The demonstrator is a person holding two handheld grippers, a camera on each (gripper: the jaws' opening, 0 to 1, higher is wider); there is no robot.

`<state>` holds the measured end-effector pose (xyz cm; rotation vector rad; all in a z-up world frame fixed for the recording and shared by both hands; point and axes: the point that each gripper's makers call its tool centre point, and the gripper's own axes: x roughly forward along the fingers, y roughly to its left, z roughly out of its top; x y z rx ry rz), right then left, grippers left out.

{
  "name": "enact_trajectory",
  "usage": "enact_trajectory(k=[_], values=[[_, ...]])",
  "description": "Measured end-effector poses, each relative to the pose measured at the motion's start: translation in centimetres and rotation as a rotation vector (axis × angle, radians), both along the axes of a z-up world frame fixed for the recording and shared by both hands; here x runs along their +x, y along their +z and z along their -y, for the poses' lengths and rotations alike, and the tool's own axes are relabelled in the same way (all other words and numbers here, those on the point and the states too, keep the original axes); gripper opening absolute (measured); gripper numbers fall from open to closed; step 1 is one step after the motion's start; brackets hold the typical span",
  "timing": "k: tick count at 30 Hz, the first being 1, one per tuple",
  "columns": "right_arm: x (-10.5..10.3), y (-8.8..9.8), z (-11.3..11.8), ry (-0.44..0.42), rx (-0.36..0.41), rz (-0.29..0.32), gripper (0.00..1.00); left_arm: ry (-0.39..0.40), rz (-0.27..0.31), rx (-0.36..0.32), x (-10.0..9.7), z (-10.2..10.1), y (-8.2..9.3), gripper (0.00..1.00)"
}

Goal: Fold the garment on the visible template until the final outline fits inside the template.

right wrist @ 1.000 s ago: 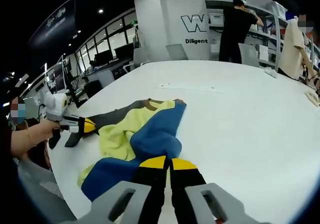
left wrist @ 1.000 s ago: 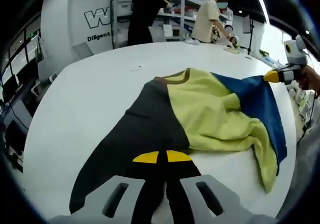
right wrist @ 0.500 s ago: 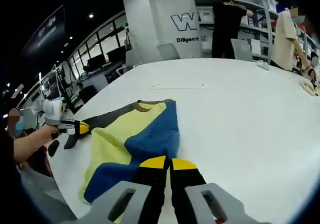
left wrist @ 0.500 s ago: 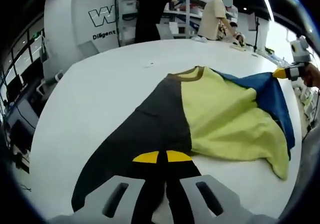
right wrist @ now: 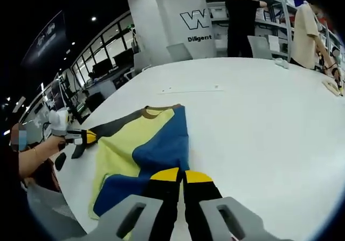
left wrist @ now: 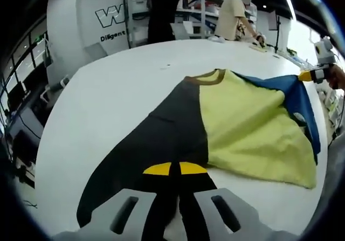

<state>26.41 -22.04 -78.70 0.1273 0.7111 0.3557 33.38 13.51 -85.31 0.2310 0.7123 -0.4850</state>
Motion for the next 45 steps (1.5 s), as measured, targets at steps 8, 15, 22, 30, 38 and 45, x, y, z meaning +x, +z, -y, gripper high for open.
enact_trajectory(k=[8,15,22,30,38,45], values=[[0.1,0.0,0.8,-0.027,0.032,-0.024,0.0,0.005,-0.013,0.026,0.4,-1.3,-0.5,0.01],[0.2,-0.4,1.7,-0.026,0.004,-0.043,0.0,0.014,-0.015,0.023,0.8,-2.2,-0.4,0.01],[0.5,-1.0,2.4,-0.031,-0.001,-0.065,0.0,0.017,-0.014,0.022,1.2,-2.8,-0.5,0.01],[1.1,-1.6,3.6,-0.068,0.003,-0.079,0.0,0.043,-0.015,0.027,2.0,-4.1,-0.3,0.01],[1.6,-2.4,4.5,-0.092,-0.018,-0.09,0.0,0.048,-0.023,0.022,2.6,-4.8,-0.3,0.02],[1.9,-3.0,5.3,-0.095,-0.083,-0.092,0.0,0.04,-0.027,0.024,2.9,-5.0,-0.3,0.02]])
